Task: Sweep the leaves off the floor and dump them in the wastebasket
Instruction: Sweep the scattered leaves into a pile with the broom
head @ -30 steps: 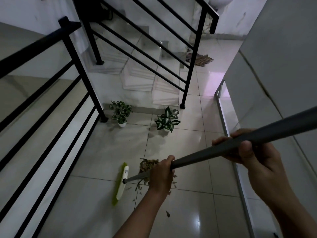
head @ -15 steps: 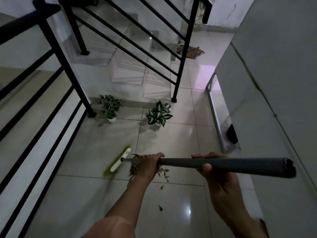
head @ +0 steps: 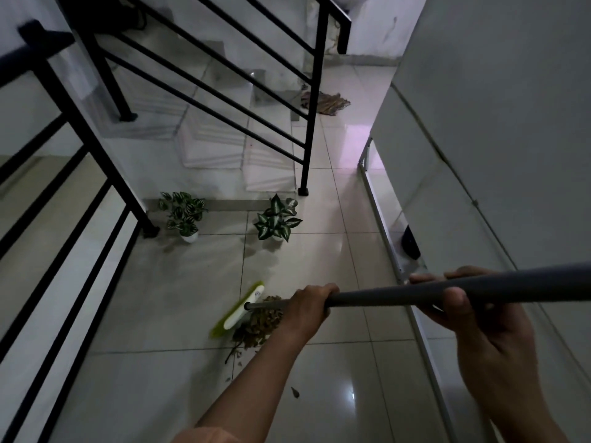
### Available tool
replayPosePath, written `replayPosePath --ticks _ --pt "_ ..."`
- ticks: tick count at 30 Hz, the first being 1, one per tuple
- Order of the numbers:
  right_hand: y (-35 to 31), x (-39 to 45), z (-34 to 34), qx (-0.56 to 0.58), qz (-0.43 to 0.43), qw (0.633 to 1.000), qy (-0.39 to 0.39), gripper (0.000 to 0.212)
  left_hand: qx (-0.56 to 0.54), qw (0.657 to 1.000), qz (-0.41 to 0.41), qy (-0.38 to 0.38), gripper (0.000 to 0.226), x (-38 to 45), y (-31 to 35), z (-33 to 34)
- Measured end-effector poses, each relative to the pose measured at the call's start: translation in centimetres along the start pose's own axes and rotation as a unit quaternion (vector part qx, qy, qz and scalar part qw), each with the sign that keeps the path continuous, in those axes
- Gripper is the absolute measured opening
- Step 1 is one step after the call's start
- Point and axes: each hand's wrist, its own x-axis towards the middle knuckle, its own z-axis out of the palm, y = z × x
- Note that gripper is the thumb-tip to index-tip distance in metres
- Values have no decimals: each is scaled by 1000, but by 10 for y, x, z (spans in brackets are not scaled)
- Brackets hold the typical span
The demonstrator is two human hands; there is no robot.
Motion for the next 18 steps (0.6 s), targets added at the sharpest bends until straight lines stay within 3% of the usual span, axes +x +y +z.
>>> replayPosePath --ticks 18 --pt "4 3 25 44 -39 997 -46 33 46 994 -73 60 25 -34 -18 -29"
